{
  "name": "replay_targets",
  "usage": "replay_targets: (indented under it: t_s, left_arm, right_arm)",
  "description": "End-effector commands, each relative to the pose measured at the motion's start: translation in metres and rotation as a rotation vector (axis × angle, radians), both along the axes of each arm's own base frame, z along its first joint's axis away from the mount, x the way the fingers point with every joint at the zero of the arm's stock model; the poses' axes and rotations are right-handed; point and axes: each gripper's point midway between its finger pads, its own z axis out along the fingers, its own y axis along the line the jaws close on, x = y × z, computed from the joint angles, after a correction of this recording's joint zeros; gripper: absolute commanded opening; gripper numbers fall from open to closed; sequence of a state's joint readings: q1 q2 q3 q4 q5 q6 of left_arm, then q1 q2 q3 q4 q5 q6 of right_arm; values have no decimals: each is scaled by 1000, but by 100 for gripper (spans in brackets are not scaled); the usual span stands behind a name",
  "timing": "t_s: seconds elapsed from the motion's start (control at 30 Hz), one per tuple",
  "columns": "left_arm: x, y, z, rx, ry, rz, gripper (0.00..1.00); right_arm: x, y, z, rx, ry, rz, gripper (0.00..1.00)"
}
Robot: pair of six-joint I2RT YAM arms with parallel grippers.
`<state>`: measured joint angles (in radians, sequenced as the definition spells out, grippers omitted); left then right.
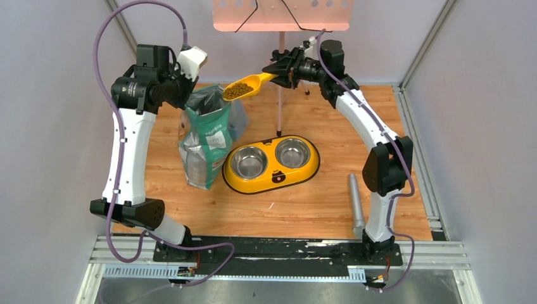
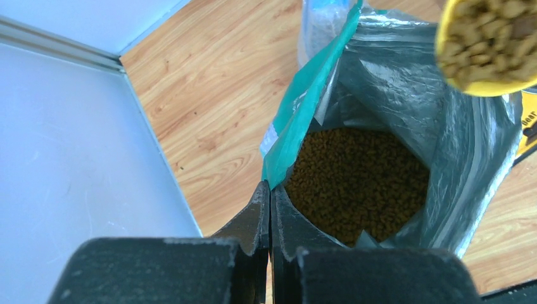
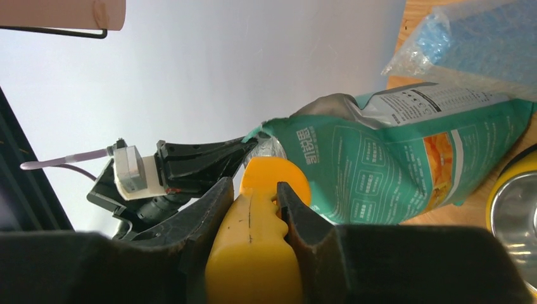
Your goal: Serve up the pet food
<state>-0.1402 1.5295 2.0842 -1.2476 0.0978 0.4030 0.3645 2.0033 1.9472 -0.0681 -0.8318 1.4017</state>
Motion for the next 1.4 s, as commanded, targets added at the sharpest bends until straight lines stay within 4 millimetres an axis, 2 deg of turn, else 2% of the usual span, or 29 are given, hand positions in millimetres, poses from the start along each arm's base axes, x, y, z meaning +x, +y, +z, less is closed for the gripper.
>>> replay_targets:
  t_s: [0.0,0.13,0.33,0.7,0.9,0.93,1.07,1.2,1.37]
  left_arm:
    - [13,13,28,37,-141,43,0]
    - [18,15,26,46,-144,54,0]
    - [23,17,25,50,-145,70,0]
    - [29,21,30,59,-174,92,0]
    - [30,19,33,44,-182,97,0]
    - [30,19,33,40,-182,94,0]
    - [29,18,36,38,-191,93,0]
    - [28,18,43,29,-215,96,0]
    - [28,18,52,7,-252,107,0]
  right_arm:
    - [-21,-32,55,47,-133,-37,0]
    - [-25,-50,59,52,-157,-51,0]
    - [-32,-73,56,45,-142,-71,0]
    - [-44,-130,15,1,-104,-125,0]
    - [-52,-165,-23,-31,-102,-168,0]
    - [-49,-181,-32,-35,-108,-193,0]
    - [-48,-207,-74,-62,-137,-202,0]
    - [-54,-217,-114,-97,-117,-197,0]
    - [-59,-226,-145,-157,-136,-181,0]
